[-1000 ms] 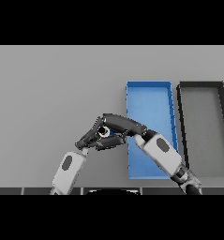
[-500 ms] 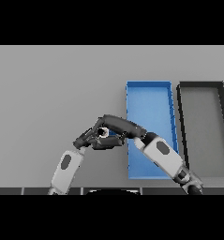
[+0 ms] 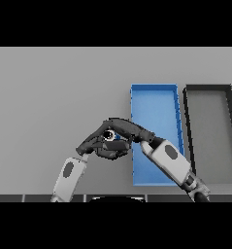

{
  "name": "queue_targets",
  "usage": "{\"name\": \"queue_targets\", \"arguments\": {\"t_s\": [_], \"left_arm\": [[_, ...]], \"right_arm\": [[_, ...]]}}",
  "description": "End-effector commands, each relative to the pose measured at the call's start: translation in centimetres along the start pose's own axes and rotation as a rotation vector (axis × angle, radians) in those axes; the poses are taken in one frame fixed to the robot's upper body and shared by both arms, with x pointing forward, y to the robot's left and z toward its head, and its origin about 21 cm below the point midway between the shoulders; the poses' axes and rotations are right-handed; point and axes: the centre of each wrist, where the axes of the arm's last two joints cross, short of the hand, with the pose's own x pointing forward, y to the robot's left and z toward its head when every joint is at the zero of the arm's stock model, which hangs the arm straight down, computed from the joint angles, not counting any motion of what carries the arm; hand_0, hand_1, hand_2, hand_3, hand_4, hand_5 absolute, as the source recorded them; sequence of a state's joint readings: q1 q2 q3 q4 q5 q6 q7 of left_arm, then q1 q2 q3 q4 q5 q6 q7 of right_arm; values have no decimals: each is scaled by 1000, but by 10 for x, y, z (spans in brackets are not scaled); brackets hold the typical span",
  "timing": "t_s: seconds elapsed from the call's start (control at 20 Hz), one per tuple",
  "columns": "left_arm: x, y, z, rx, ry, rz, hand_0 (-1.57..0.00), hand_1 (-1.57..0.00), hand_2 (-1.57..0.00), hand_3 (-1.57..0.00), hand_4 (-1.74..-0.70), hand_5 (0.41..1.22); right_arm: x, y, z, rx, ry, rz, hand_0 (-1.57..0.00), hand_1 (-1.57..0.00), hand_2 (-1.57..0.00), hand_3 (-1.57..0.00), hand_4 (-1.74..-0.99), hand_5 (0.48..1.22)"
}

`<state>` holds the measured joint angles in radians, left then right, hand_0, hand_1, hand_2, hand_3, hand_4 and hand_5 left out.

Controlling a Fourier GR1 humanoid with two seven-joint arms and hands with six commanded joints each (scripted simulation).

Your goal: Pick up the blue pipe and place it into the blue bin.

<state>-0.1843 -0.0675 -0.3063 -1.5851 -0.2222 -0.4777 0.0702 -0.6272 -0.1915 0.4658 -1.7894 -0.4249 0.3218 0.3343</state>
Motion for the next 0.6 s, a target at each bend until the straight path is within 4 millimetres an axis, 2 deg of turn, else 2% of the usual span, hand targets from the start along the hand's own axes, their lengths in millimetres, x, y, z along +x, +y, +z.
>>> {"name": "queue_targets", "arguments": {"t_s": [0.0, 0.1, 0.25, 0.3, 0.4, 0.55], "left_arm": [[1, 1, -2, 1, -3, 1, -25, -23, -22, -20, -922, 482], [-3, 1, 0, -3, 8, -2, -16, -14, -14, -12, -913, 470], [-1, 2, 3, -13, 4, 2, -8, -7, -7, -6, -907, 450], [-3, 1, 2, -16, 18, -1, -6, -5, -5, -5, -906, 445], [-1, 2, 0, -14, 19, -1, -3, -3, -3, -3, -906, 437], [-2, 1, 0, -10, 35, 4, -1, -1, -1, -1, -902, 432]], "right_arm": [[5, -1, -2, -7, -1, -7, -1571, -1571, -1571, -1570, -1741, 1221], [22, -7, -8, -26, -4, -72, -1571, -1571, -1571, -1571, -1741, 1221], [52, -28, -13, -22, -18, -112, -1571, -1571, -1571, -1571, -1741, 1221], [69, -37, -17, -8, -61, -110, -1571, -1571, -1571, -1571, -1741, 1221], [91, -54, -22, -12, -130, -106, -1571, -1571, -1571, -1571, -1741, 1221], [116, -83, -20, -194, -185, -41, -1571, -1571, -1571, -1571, -1741, 1221]]}}
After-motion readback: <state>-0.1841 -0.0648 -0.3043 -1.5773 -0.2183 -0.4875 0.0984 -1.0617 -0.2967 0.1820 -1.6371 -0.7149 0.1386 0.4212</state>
